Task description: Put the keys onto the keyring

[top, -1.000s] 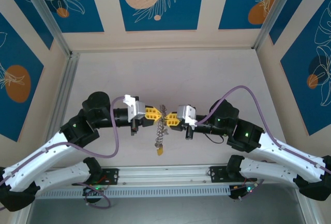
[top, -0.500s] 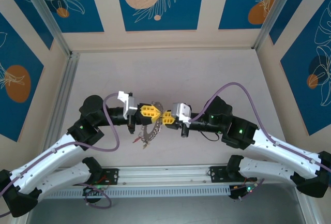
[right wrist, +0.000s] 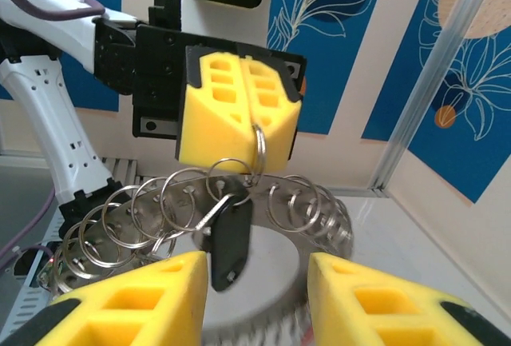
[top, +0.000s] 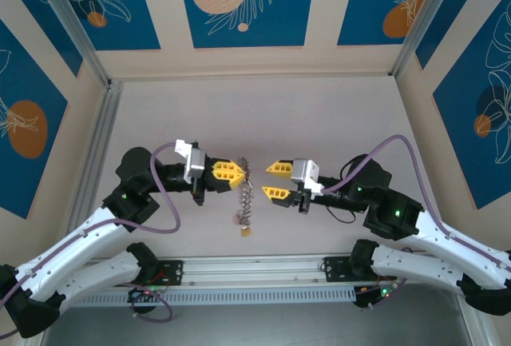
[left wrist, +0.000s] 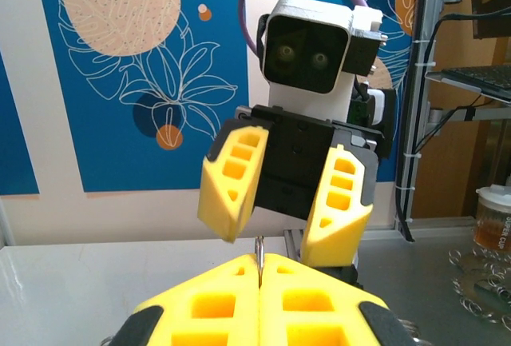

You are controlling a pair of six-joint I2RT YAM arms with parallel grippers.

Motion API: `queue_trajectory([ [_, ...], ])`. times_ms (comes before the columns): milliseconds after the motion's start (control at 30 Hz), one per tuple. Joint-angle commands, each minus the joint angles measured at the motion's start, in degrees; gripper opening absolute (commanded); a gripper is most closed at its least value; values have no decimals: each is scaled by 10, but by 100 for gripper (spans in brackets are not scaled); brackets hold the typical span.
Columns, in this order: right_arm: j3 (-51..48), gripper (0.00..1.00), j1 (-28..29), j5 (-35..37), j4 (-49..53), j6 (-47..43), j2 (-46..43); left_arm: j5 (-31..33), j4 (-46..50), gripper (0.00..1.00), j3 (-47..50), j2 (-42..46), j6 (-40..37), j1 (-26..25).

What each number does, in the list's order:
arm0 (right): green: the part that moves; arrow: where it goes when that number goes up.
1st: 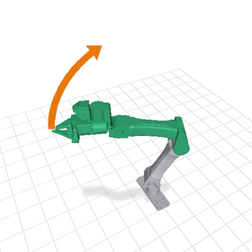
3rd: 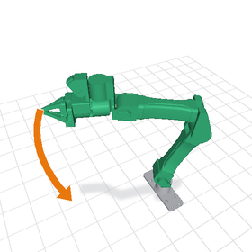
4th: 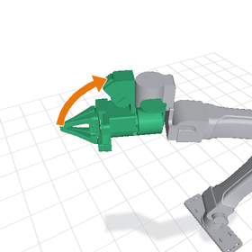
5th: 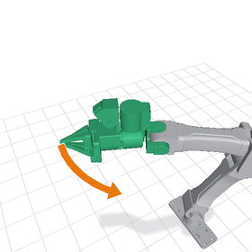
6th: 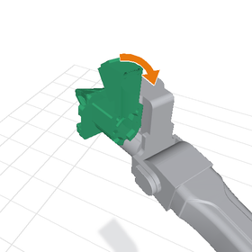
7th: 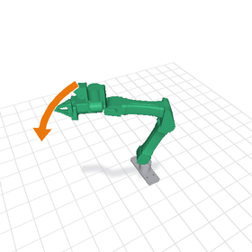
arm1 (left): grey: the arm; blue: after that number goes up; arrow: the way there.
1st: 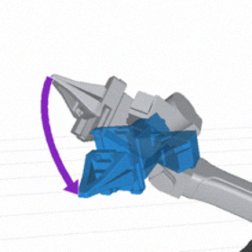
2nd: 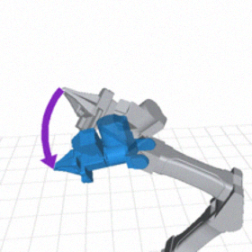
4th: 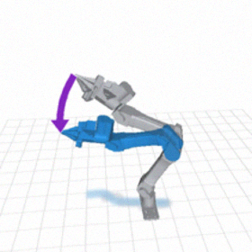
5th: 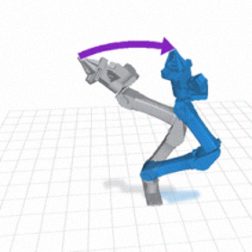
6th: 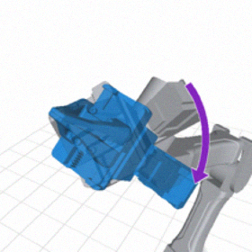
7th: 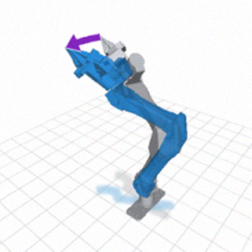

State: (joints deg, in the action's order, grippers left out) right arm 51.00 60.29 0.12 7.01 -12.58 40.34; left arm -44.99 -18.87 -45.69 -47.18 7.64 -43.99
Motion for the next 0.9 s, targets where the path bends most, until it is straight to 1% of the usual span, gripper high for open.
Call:
queue_trajectory([
  [0,4,39,-5,7,-28,18,-1,-32,-27,0,-8,11,9,6],
  [300,20,36,-9,-71,-72,46,56,-54,-28,0,-8,5,12,7],
  [433,17,34,-11,-83,-98,60,61,-56,-25,0,-5,5,9,6],
  [867,12,29,-18,-108,-119,70,66,-58,-13,0,-6,2,2,6],
])
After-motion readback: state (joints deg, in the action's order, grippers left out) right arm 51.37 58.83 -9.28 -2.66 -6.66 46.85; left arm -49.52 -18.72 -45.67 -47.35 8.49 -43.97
